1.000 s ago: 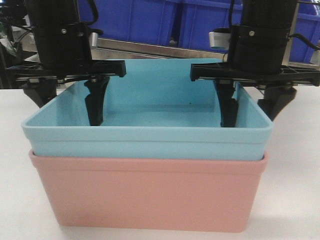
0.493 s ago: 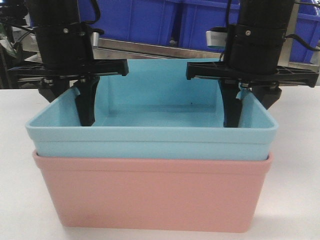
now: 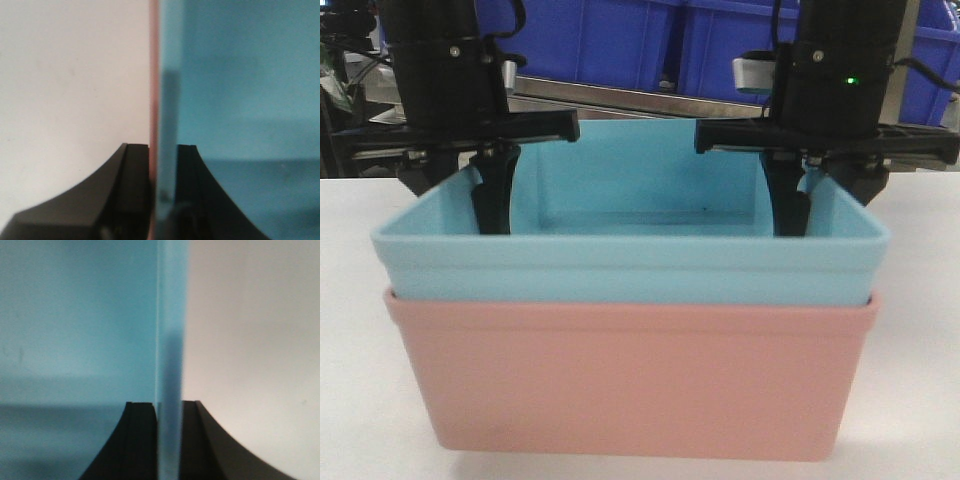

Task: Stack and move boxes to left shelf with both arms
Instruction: 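Lift the stacked bins with both grippers toward the robot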

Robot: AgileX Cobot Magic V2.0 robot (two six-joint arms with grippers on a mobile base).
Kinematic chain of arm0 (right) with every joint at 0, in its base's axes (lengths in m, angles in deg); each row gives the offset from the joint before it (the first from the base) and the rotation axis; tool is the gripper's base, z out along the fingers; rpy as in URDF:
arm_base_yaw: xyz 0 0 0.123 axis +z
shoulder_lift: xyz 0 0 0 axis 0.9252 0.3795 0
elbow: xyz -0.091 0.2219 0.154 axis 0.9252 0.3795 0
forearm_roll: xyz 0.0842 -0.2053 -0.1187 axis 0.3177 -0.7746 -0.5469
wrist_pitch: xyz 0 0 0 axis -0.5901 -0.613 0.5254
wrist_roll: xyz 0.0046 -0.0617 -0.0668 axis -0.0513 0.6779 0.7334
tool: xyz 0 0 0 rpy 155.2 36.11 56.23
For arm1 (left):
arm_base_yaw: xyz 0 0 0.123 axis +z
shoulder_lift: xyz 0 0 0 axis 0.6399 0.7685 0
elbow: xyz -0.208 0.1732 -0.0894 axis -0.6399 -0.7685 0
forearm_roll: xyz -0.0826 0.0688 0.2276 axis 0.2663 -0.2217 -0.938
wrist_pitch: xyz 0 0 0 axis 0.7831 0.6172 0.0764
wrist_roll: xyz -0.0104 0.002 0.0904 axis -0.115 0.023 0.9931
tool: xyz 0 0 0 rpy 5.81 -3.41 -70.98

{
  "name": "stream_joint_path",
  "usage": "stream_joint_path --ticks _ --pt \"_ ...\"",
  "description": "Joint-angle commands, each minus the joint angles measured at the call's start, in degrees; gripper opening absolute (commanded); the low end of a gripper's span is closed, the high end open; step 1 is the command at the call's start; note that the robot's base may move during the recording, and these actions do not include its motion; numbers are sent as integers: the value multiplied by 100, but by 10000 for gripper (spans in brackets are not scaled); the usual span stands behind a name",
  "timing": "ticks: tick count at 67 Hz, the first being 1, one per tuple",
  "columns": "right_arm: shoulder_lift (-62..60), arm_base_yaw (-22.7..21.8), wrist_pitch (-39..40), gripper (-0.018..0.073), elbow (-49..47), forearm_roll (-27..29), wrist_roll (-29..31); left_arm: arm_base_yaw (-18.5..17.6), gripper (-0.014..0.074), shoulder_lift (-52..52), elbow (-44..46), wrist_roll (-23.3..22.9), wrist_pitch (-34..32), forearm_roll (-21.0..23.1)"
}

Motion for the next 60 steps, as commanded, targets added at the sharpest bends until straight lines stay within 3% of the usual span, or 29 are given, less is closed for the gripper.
stream_joint_path --ticks 1,21,35,60 --pt "-444 -12 -353 56 -291 -59 -50 -32 -4 -479 258 -320 735 32" --pt "-887 252 -592 56 -270 -60 -255 -311 -4 -1472 -306 -700 785 -24" --pt "-1355 653 -658 56 -4 -267 -752 -556 -4 -2129 -1219 -989 736 -46" --pt "-2342 1582 -708 56 803 -503 -1540 -1069 -4 -3040 -1991 -1585 768 -159"
